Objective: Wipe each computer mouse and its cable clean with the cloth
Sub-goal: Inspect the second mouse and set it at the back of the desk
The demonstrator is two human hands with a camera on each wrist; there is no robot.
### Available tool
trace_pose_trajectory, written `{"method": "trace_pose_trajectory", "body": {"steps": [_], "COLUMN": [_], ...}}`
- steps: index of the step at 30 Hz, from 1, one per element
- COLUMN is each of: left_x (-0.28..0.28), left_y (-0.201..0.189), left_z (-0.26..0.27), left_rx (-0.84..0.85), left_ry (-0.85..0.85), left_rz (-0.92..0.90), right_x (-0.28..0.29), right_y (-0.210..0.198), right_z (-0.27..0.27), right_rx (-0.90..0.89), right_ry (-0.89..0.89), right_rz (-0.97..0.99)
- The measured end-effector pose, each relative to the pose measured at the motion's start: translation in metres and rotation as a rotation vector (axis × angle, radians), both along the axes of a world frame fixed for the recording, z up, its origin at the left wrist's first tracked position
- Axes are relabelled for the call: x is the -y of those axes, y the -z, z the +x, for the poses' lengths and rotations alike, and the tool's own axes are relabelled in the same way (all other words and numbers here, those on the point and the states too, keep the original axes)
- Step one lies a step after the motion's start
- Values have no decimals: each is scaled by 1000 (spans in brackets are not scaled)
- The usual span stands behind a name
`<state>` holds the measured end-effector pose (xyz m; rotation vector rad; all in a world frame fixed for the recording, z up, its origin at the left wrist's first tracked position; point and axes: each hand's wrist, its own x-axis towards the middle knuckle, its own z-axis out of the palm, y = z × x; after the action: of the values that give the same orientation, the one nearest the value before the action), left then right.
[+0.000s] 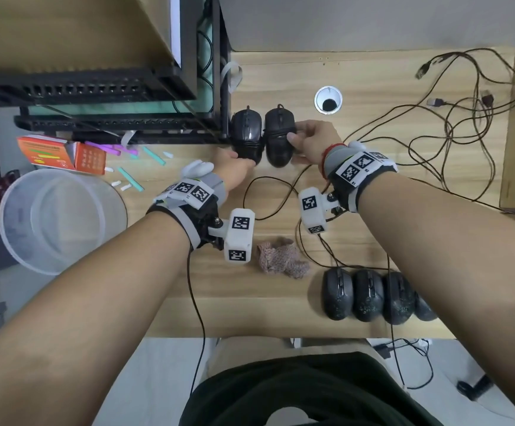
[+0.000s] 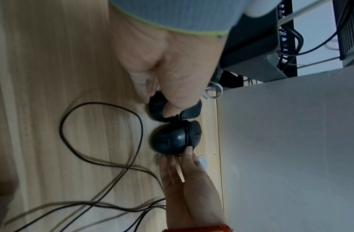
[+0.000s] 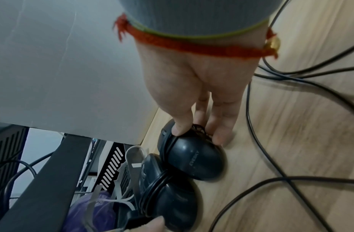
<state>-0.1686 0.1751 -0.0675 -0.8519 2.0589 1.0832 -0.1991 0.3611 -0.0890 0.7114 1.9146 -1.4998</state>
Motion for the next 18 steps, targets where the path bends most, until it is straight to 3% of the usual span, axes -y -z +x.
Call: {"method": "trace_pose_trajectory", "body": {"steps": [10,18], "left_x": [5,8], "left_y": [2,1], "left_z": [2,22], "left_rx": [8,-4], "left_ry": [-36,39], "left_rz": [15,-12], "right_x": [-2,-7], "right_y": [-4,-20], "right_z": [-3,14], "right_rx": [14,33], "right_ry": [37,25], "right_rz": [-18,26]}}
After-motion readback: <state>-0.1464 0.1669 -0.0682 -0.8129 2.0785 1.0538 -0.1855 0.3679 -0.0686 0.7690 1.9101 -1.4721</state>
